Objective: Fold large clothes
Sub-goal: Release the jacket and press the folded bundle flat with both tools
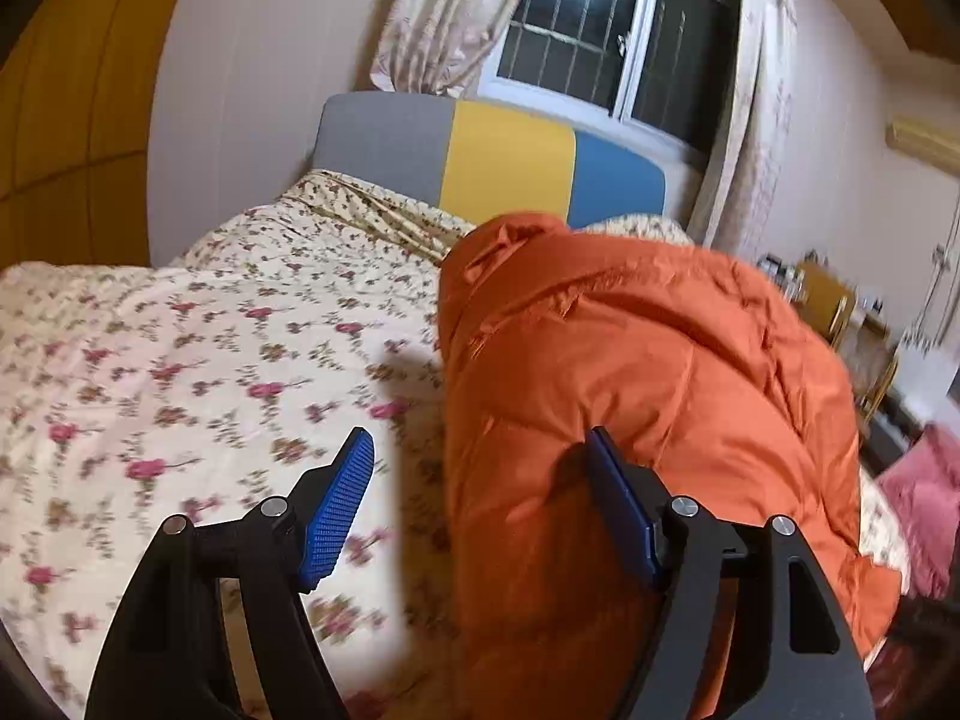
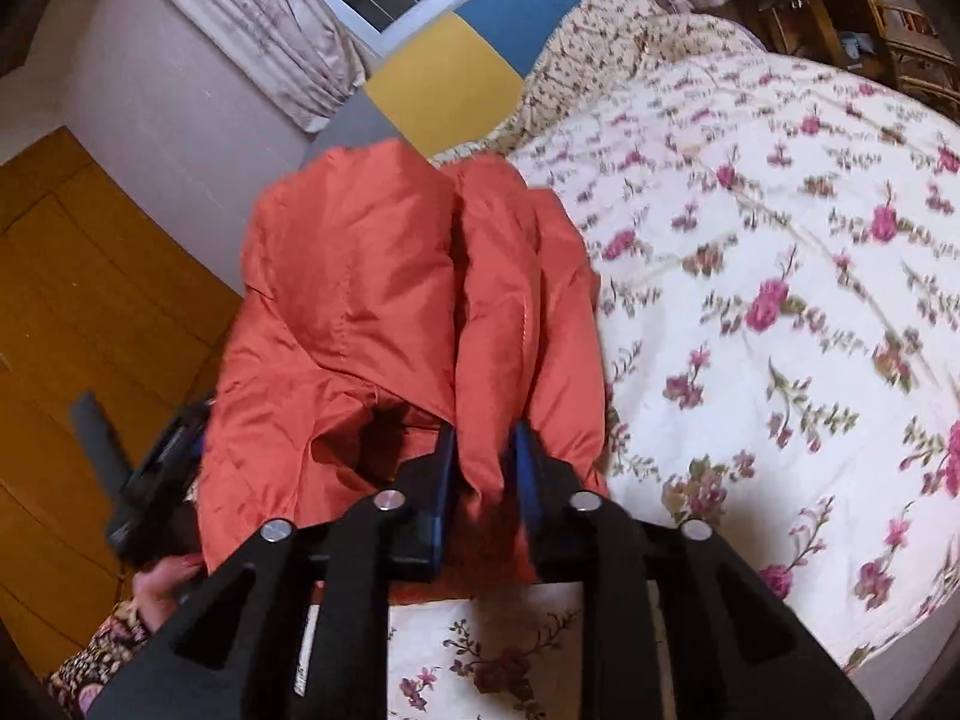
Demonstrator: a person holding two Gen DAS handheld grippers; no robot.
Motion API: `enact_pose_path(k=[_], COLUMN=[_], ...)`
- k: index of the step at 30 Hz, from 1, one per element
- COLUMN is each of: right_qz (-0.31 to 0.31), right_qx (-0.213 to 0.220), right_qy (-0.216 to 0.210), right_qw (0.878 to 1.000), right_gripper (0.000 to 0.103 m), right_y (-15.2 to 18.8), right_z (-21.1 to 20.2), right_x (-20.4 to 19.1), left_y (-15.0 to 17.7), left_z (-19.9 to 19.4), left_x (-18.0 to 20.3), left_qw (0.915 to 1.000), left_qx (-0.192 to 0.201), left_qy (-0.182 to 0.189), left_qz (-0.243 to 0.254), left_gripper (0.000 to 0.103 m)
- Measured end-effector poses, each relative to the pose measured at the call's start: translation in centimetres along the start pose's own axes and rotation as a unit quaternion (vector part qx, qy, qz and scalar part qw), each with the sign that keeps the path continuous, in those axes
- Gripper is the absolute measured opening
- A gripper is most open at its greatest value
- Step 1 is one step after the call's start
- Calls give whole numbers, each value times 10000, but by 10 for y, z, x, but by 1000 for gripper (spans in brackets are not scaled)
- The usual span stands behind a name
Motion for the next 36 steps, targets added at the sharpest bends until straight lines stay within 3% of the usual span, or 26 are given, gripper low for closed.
enact_pose_path(k=[4, 7, 13, 15, 18, 21, 24, 26, 30, 36], right_qz=[-153, -401, -927, -1069, -1376, -1588, -1422, -1286, -1213, -1121], right_qx=[489, 333, 683, 655, 616, 618, 626, 649, 623, 453], right_qy=[-147, -112, 211, 212, 573, 987, 1197, 1216, 1220, 1242], right_qw=[9986, 9986, 9931, 9919, 9869, 9804, 9806, 9821, 9831, 9849], right_gripper=[42, 44, 39, 35, 32, 28, 25, 24, 24, 25], right_y=[-26, -45, -79, -83, -88, -87, -90, -94, -99, -103], right_z=[-21, -7, 29, 43, 78, 106, 123, 128, 135, 154], right_x=[-19, -42, -97, -117, -130, -124, -99, -83, -67, -56], left_y=[-2, -7, -23, -32, -46, -55, -57, -55, -50, -45], left_z=[2, 4, 21, 28, 41, 58, 71, 77, 88, 99], left_x=[10, 17, 27, 33, 41, 43, 47, 50, 52, 53], left_qw=[9998, 9993, 9964, 9939, 9907, 9889, 9878, 9871, 9872, 9869], left_qx=[3, -73, -542, -744, -975, -1218, -1341, -1357, -1414, -1429], left_qy=[197, 277, 206, 128, 72, -17, 1, -96, -85, -138], left_qz=[65, 228, 611, 799, 942, 850, 797, 839, 734, 736], left_gripper=[72, 72, 72, 72, 72, 72, 75, 84, 91, 92])
Point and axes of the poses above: each gripper's, at about its wrist camera, not at the fingertips, and z roughly the way its jaws point, x to its right, y to its underside, the point moved 4 cm from there along z, roughly the way its jaws point, and after that the axes turned 15 degrees about z, right-handed, at the moved point
